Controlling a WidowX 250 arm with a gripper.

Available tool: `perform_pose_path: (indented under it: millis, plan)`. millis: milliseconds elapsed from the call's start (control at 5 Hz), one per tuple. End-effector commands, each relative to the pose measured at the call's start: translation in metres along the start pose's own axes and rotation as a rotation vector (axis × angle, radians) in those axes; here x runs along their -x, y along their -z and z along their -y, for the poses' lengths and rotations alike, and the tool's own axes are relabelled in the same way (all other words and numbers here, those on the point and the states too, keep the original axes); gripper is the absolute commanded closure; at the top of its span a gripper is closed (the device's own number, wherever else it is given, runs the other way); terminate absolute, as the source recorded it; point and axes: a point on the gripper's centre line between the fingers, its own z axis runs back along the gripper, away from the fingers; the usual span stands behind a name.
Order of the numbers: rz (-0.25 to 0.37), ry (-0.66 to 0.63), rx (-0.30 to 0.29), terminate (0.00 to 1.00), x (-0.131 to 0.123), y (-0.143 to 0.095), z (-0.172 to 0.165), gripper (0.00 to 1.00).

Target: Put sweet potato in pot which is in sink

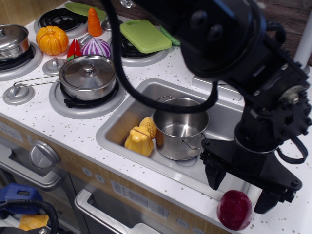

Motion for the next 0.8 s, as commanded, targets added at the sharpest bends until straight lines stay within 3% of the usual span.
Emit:
perform_pose_path:
  millis: [0, 600]
  plan:
    - [0.039, -0.019, 0.052, 0.0, -0.004, 0.006, 0.0, 0.0]
    - [0.104, -0.044, 0.099, 0.0, 0.001, 0.03, -0.001, 0.0]
